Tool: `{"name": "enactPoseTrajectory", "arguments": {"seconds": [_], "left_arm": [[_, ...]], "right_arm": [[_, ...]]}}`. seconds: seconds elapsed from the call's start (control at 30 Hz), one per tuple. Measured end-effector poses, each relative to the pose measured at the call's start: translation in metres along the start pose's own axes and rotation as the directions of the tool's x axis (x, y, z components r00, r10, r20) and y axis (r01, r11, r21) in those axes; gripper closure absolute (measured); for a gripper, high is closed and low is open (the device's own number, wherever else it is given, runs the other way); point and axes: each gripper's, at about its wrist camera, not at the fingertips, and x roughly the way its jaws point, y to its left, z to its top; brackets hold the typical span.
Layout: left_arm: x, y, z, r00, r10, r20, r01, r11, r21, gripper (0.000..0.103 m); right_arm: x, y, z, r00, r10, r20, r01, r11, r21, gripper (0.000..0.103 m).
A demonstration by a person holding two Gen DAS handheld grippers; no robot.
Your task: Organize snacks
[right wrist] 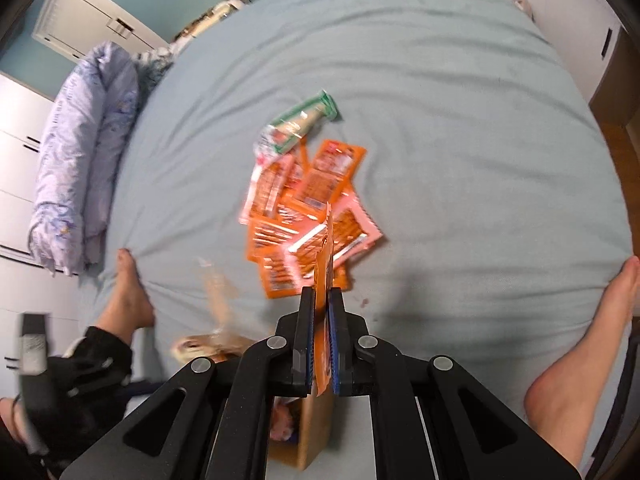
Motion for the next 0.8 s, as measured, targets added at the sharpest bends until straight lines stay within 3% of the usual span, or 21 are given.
{"name": "enactPoseTrajectory", "arguments": {"seconds": [0.07,0.17,0.3,0.47,0.5,0.6,0.63,0.8], "left_arm": [[-0.012,0.009,0.0,0.998,0.03,0.054,-0.028,0.999,-0.023,0.037],[-0.022,0.029,0.002,0.991,0.079,0.111,-0.069,0.994,-0.086,0.03],[-0.024,0.048,0.0,0.989,0.085,0.122,-0.065,0.984,-0.164,0.03],[-0.033,0.068,-0.006,0.983,0.098,0.152,-0.064,0.974,-0.217,0.03],[-0.035,0.071,-0.007,0.983,0.094,0.157,-0.057,0.973,-0.225,0.03],[-0.039,0.075,-0.012,0.982,0.092,0.166,-0.05,0.97,-0.237,0.03],[-0.039,0.075,-0.012,0.981,0.094,0.168,-0.052,0.97,-0.236,0.03],[-0.039,0.076,-0.017,0.981,0.106,0.164,-0.067,0.971,-0.229,0.03]], "right_arm": [[-0.015,0.01,-0.005,1.0,0.015,0.013,-0.015,1.0,-0.017,0.099],[-0.032,0.035,-0.021,0.997,0.074,-0.014,-0.075,0.996,-0.047,0.099],[-0.027,0.072,-0.047,0.983,0.141,-0.114,-0.151,0.985,-0.081,0.099],[0.005,0.099,-0.069,0.976,0.128,-0.175,-0.151,0.981,-0.125,0.098],[0.015,0.101,-0.065,0.978,0.1,-0.181,-0.126,0.983,-0.137,0.093],[0.032,0.103,-0.062,0.986,-0.011,-0.168,-0.022,0.981,-0.192,0.045],[0.032,0.102,-0.059,0.99,-0.026,-0.142,-0.004,0.978,-0.208,0.04],[0.031,0.087,-0.041,0.99,-0.116,-0.075,0.102,0.98,-0.17,0.04]]}}
